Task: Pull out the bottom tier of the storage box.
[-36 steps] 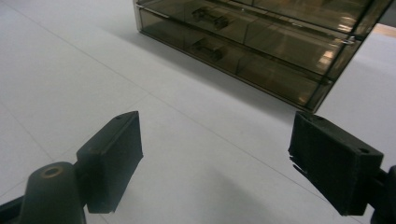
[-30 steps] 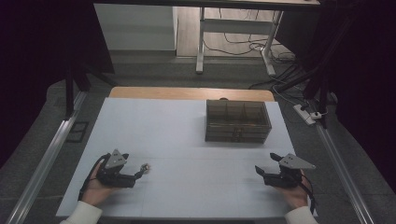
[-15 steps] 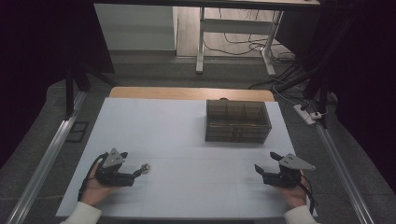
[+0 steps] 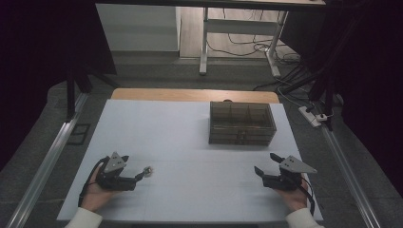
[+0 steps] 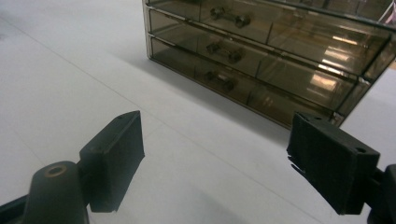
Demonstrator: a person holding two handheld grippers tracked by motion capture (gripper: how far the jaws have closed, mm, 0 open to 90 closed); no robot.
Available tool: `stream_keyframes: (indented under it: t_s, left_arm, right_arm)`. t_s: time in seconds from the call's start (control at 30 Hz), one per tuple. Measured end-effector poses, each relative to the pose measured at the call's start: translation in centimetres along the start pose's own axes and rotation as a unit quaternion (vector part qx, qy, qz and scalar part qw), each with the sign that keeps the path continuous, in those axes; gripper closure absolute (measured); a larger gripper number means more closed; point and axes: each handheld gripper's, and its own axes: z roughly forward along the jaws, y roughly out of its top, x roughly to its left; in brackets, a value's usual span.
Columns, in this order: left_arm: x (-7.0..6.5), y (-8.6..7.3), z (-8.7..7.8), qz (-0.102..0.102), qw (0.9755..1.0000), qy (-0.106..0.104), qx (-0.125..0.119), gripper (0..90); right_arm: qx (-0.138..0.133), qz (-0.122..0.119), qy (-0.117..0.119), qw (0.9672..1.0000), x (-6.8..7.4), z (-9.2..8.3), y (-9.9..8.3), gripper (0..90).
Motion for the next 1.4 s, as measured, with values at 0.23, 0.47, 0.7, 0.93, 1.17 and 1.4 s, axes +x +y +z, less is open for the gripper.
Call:
stream_keyframes:
  t_s: [0.23, 0.47, 0.7, 0.93, 1.17, 1.4]
  left_arm:
    - [0.2, -0.1, 0.0, -0.001, 1.0, 0.001, 0.002, 13.2]
    - [0.3, -0.2, 0.0, -0.004, 1.0, 0.002, 0.0, 13.2]
    - [0.6, 0.1, 0.3, -0.009, 1.0, 0.002, 0.002, 13.3]
    - [0.7, 0.0, 0.3, -0.011, 0.9999, -0.001, 0.002, 13.8]
    - [0.7, 0.0, 0.2, -0.01, 0.9999, 0.0, 0.0, 13.8]
    - [0.6, 0.1, 0.4, -0.008, 1.0, 0.0, 0.003, 13.8]
  right_arm:
    - [0.007, -0.018, 0.009, 0.9998, 1.1, 0.6, 0.4, 18.6]
    - [0.008, -0.033, 0.01, 0.9994, 1.9, 0.7, 0.6, 18.9]
    - [0.006, -0.055, 0.01, 0.9984, 2.6, 0.9, 0.8, 19.4]
    - [0.01, -0.076, 0.005, 0.9971, 2.9, 1.1, 0.8, 20.6]
    - [0.019, -0.113, -0.006, 0.9934, 3.2, 1.2, 0.6, 21.6]
    - [0.022, -0.147, -0.016, 0.9888, 3.7, 1.3, 0.4, 23.0]
